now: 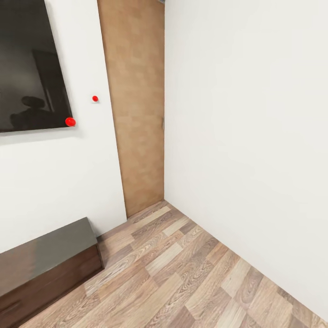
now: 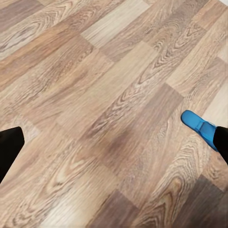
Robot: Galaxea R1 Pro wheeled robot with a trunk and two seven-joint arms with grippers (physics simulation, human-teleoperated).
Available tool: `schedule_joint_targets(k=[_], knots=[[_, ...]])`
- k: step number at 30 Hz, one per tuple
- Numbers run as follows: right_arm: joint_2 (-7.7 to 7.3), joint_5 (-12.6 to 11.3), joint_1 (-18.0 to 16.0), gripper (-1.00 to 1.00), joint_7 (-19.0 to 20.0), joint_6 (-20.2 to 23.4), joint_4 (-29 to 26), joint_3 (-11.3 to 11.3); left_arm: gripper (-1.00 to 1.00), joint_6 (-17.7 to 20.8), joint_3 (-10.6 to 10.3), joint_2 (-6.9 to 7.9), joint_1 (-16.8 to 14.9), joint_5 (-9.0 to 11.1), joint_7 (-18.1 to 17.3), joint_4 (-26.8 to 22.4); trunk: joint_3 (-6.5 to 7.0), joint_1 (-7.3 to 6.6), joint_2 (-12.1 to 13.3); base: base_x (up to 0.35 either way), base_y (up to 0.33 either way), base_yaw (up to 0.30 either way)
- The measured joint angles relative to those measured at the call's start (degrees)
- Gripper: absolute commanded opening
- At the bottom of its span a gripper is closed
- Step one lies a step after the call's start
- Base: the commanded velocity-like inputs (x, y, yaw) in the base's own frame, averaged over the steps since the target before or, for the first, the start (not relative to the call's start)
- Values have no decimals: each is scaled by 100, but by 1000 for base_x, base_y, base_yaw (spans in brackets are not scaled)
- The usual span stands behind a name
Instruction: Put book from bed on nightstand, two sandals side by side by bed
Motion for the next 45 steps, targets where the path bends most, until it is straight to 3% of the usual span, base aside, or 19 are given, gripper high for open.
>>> schedule_joint_targets(k=[20, 35, 45], knots=[[0, 0, 0, 100, -10, -1, 1, 9, 100, -1, 6, 0, 0, 1, 2, -2, 0, -1, 0, 89, -19, 5], [0, -7, -2, 100, -28, -7, 2, -11, 100, -5, 6, 0, 1, 0, 3, -3, 0, 1, 0, 12, 0, 242], [-7, -7, 0, 100, -33, -4, 3, -22, 100, -2, 6, 0, 0, 1, 2, -2, 0, 0, 0, 29, -1, 50]])
